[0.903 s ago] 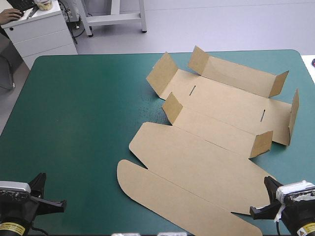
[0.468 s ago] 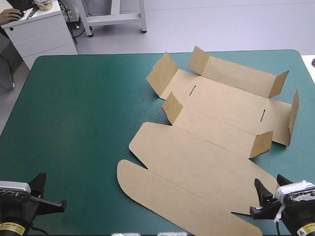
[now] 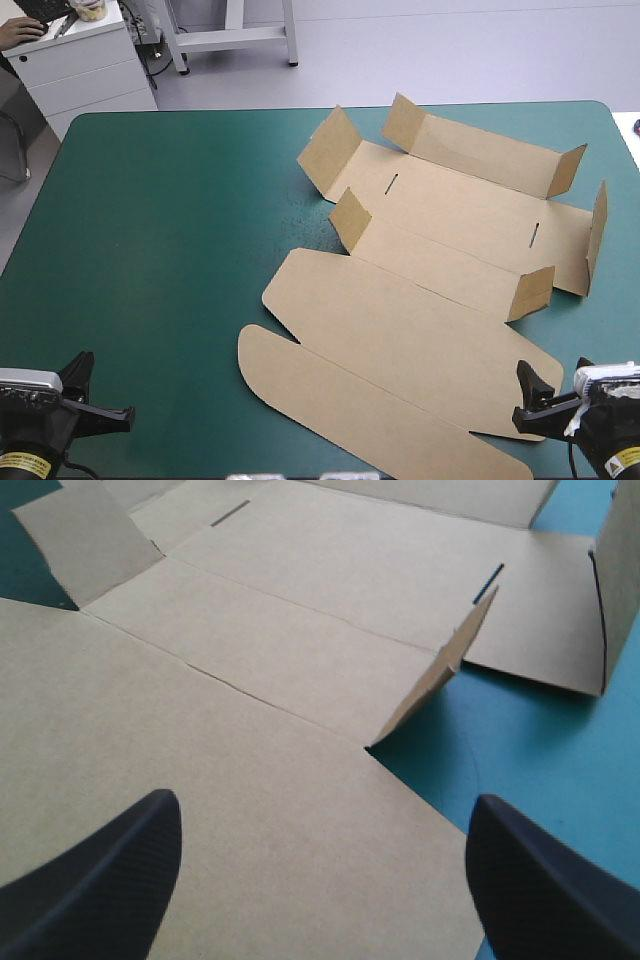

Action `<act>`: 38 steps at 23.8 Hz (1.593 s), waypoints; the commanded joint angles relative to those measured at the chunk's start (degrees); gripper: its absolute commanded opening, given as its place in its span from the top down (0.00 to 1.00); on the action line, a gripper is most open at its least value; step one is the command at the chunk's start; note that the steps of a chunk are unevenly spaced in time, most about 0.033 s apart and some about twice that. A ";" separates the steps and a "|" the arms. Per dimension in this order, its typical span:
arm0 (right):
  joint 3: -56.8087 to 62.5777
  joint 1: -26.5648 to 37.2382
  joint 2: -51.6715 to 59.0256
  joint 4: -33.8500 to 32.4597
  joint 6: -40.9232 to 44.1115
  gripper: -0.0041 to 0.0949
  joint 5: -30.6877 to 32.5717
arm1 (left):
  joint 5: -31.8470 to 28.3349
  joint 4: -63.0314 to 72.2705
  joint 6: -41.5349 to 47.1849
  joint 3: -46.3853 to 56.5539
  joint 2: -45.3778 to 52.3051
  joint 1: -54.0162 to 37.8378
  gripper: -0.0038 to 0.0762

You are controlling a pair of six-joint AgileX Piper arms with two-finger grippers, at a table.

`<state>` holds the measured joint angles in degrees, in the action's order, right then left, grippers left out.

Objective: Fold the box

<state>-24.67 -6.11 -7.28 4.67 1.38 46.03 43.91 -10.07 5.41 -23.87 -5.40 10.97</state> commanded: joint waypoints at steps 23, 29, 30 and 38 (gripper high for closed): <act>-35.54 15.06 -65.76 11.01 8.94 0.18 10.59 | -3.99 -0.07 0.48 -1.07 -0.85 -0.06 0.96; -35.54 17.84 -67.71 10.33 6.09 0.18 9.89 | -3.99 -0.07 0.48 -1.07 -0.85 -0.06 0.96; -35.54 17.84 -68.39 10.45 5.99 0.18 9.89 | -3.99 -0.07 0.48 -1.07 -0.85 -0.06 0.96; -35.54 17.84 -73.76 10.99 4.38 0.53 9.75 | -3.99 -0.07 0.48 -1.07 -0.85 -0.06 0.96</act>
<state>-58.32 11.35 -80.86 14.61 6.89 57.02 43.91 -10.07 5.41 -23.87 -5.40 10.97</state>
